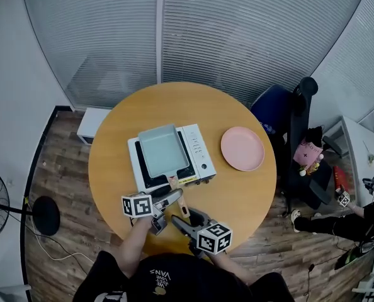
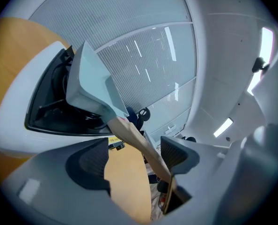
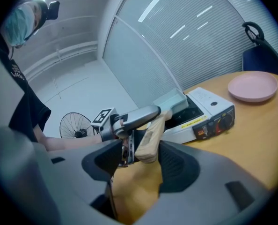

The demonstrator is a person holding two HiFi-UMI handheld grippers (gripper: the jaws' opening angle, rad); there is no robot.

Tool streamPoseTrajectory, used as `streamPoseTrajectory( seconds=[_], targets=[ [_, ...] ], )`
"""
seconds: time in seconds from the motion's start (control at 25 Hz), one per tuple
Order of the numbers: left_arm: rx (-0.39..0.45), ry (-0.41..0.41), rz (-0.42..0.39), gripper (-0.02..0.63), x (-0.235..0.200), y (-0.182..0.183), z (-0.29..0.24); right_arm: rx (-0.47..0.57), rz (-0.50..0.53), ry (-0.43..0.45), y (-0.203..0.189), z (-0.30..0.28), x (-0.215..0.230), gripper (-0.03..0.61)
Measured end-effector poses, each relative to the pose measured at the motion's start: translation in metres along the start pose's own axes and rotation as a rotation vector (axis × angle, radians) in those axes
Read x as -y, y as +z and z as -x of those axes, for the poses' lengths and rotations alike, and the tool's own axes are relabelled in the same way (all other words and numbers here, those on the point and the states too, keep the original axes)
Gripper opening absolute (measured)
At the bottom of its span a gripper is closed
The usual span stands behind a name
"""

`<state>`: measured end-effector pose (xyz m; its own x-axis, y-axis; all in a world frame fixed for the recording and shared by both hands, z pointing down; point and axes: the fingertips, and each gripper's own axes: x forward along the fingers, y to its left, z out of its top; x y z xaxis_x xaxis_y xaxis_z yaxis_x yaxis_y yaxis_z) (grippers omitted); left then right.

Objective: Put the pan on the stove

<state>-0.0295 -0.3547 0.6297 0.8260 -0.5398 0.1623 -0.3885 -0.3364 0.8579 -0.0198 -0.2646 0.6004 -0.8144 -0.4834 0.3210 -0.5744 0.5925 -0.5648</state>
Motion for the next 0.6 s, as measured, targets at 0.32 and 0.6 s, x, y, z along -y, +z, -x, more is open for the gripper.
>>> streamPoseTrajectory(
  seconds=[0.32,0.6],
  targets=[
    [0.052,0.052,-0.079,0.334,0.003,0.003,0.039,0.089,0.005,-0.075,0.002,0.024,-0.007,0.219],
    [0.138,0.096,-0.169,0.333,0.026,0.003,0.067,0.104,0.047,-0.066,0.003,0.043,-0.014,0.224]
  ],
)
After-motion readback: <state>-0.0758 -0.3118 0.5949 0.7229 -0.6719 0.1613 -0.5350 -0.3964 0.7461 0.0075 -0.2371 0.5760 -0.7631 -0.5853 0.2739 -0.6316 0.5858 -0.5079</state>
